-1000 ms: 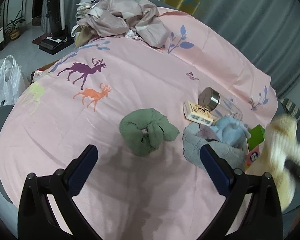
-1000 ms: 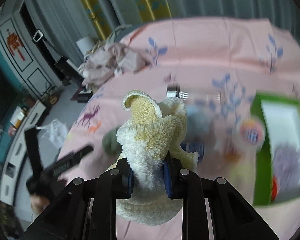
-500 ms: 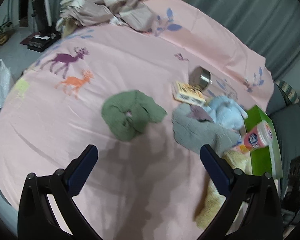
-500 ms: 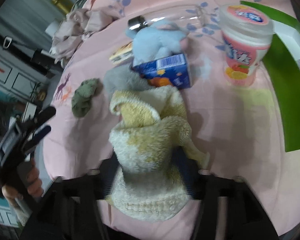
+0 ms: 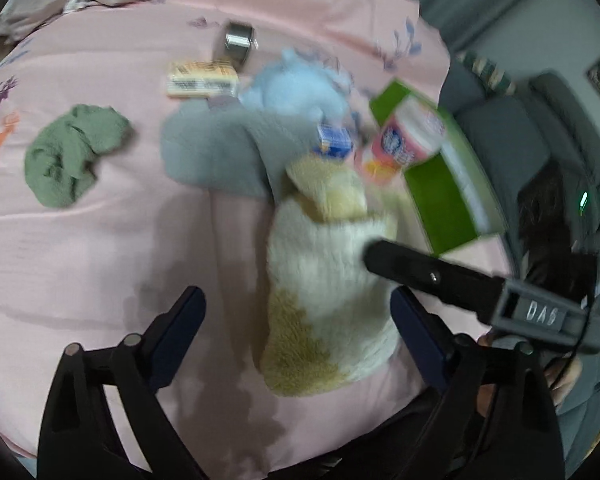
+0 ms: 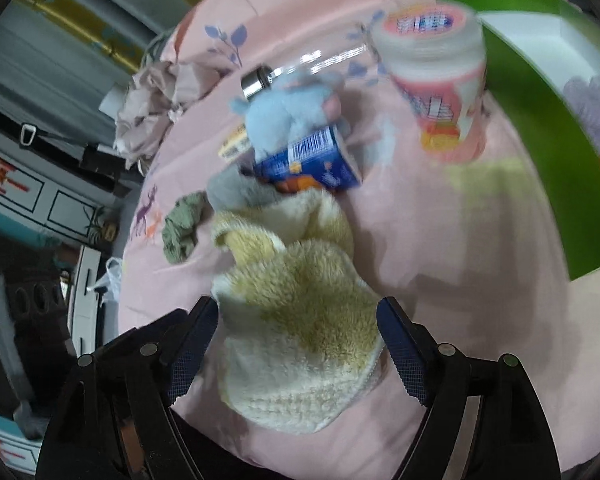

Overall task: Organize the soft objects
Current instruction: 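Carry the fuzzy hat in the right gripper toward the green box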

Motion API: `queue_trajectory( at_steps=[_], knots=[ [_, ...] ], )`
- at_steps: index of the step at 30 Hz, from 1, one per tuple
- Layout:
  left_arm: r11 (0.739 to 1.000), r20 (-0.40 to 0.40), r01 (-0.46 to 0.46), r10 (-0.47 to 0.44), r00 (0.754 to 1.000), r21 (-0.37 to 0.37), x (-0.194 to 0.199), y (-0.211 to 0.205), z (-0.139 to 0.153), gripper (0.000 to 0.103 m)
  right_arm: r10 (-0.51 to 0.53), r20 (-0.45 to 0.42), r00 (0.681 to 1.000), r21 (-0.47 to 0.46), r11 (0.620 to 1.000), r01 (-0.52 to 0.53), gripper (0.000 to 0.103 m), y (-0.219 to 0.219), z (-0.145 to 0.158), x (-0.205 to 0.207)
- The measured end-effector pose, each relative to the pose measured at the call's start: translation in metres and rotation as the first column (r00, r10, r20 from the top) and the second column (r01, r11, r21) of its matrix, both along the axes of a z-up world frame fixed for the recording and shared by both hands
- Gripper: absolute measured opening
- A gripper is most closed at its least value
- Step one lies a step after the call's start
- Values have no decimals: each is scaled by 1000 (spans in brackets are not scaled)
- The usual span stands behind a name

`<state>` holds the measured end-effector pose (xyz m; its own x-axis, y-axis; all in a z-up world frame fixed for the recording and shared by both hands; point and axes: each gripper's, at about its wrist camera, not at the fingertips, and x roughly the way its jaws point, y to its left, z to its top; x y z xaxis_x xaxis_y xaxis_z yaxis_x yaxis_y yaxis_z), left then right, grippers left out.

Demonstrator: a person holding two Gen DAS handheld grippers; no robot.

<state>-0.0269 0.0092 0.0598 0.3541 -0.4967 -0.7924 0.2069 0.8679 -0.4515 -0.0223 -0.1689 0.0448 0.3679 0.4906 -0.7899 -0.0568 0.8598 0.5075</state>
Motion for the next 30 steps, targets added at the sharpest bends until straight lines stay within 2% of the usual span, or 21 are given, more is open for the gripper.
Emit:
queue_trajectory(
  at_steps=[2,4,6,10,12,13,15,16,17,18,21,24,30],
  knots=[
    [1000,-30,19,-19,999,5,2,-9,-11,88,11,-31,999,44,999,-9,82,0,-8,1],
    [999,-86,40,-40,996,-8,4,-15,-24,74,25,-58,998,84,996,-20,82,-1,-14,1],
    [999,-127,41,-41,991,-6,6,-20,-35,69,26,-79,997,71,997,-20,82,2,-21,2],
    [999,-78,45,-43,996,22,5,-26,-34,60,29,-79,996,25,999,-27,82,8,-29,1],
    [999,-74,48,-47,996,15,5,-28,-35,51,34,-64,997,14,999,-33,81,11,-29,0],
    [999,-72,50,-50,996,8,6,-29,-36,45,30,-60,998,4,1000,-29,79,12,-30,-1],
    [998,-68,68,-68,995,-5,5,-33,-36,38,33,-46,998,-6,999,-34,70,13,-29,-2],
    [997,-61,73,-73,995,-3,5,-36,-35,36,45,-45,998,16,999,-45,65,14,-29,-2],
    [997,-49,77,-77,996,5,5,-38,-33,35,58,-60,997,67,996,-54,55,13,-31,-2],
    [997,-31,82,-81,996,16,4,-39,-30,35,59,-69,996,97,994,-52,52,12,-32,-2],
    [996,12,82,-82,997,22,1,-40,-23,34,62,-39,997,113,992,-57,51,13,-26,-4],
    [997,81,80,-81,993,25,-5,-39,-12,34,62,31,998,116,991,-66,51,14,-13,-9],
    [998,245,61,-62,968,11,-19,-24,17,34,84,194,977,77,992,-101,51,25,26,-18]
  ],
)
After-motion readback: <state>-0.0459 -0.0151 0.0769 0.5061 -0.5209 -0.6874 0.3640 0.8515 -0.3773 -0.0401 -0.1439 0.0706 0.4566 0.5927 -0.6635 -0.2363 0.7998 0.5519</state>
